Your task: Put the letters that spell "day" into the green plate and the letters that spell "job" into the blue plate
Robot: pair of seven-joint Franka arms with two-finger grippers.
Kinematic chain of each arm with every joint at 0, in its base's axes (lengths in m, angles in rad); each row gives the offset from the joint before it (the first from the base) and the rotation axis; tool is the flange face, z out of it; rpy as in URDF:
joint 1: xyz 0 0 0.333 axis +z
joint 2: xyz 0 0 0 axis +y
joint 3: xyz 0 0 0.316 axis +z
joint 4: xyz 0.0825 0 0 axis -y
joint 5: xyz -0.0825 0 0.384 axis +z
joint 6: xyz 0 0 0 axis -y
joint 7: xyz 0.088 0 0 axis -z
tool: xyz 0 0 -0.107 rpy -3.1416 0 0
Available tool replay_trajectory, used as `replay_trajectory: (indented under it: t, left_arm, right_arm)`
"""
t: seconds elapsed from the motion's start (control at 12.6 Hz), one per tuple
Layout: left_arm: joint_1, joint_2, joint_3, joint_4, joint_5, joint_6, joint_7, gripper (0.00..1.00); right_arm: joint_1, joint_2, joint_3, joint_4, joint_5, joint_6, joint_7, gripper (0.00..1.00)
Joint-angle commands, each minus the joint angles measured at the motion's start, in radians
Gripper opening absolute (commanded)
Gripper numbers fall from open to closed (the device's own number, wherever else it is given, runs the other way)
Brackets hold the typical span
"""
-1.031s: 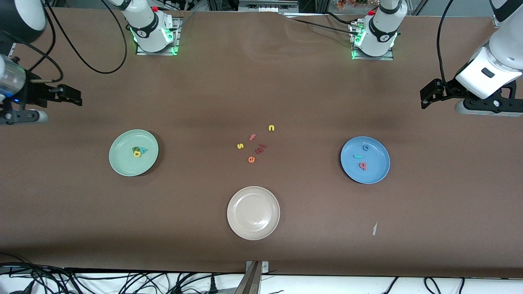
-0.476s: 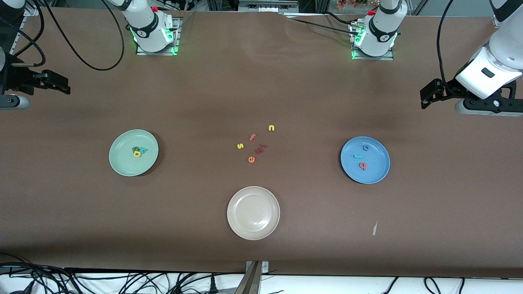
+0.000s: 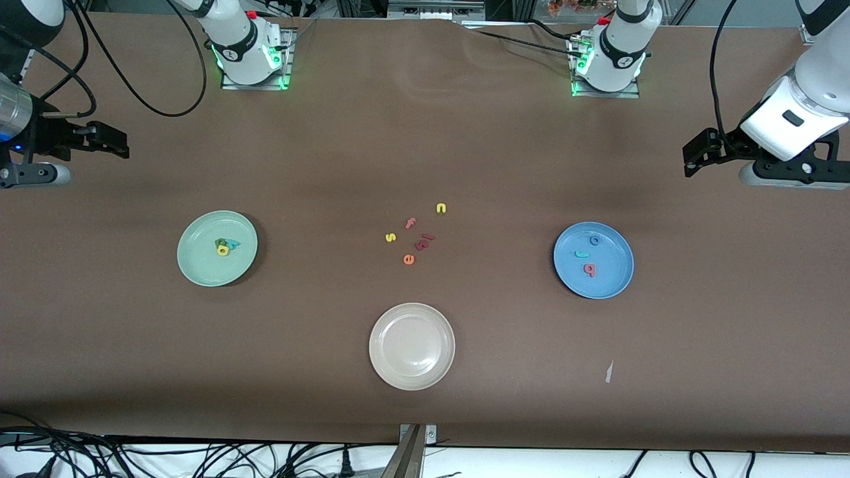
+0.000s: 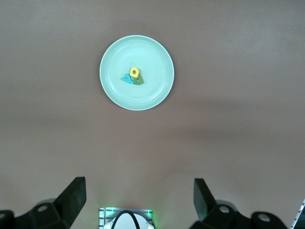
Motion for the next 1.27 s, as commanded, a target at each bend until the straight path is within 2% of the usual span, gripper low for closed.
replay_trajectory:
  t: [0.0,1.19]
  left_arm:
    - [-0.006,-0.008,0.005,0.002,0.017,-0.005,0.018,1.0]
    - [-0.004,-0.009,0.005,0.002,0.017,-0.005,0.02,1.0]
  right_arm:
    - [0.005,0.004,-0.007,0.018,0.003,0.001,0.02,1.0]
    - [0.002,0.002,-0.014,0.016,0.038,0.012,0.022,1.0]
